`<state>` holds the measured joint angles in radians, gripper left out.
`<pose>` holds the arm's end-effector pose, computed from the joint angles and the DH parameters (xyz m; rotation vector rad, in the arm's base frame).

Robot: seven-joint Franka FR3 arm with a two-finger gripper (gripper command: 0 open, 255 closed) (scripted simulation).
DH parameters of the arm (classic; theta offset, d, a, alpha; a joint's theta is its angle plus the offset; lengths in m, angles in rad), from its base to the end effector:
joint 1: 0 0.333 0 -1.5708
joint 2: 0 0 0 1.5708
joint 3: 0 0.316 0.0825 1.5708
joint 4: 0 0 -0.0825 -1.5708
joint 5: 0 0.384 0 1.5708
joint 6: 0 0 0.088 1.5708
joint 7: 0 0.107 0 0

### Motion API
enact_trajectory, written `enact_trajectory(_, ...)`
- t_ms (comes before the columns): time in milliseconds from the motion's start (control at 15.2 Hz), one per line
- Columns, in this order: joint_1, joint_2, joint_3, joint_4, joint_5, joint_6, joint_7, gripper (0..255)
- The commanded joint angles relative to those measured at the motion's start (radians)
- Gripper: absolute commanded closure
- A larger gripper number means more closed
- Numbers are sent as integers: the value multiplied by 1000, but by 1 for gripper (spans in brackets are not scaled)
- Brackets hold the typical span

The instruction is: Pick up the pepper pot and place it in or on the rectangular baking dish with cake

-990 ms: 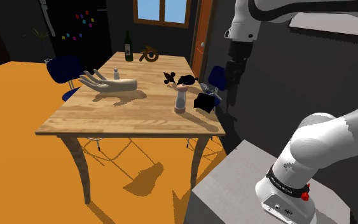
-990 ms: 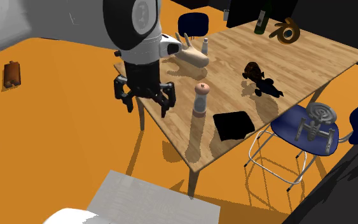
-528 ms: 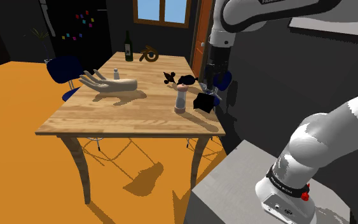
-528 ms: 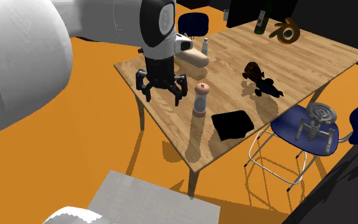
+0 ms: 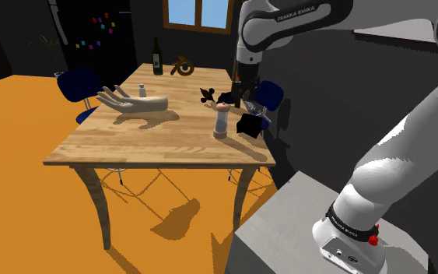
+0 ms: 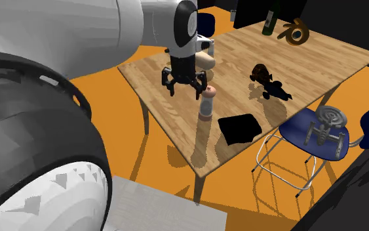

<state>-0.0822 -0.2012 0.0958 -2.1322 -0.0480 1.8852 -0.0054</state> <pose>0.4893 0.0051 0.4897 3.0758 0.0501 -0.0718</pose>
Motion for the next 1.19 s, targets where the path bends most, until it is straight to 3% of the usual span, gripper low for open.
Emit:
enact_trajectory(0, -8, 74, 1, 46, -22, 33, 18, 0)
enact_trajectory(726, -21, 461, -23, 415, -131, 75, 100, 0)
enact_trajectory(1122, -26, 483, -28, 364, -137, 148, 104, 0)
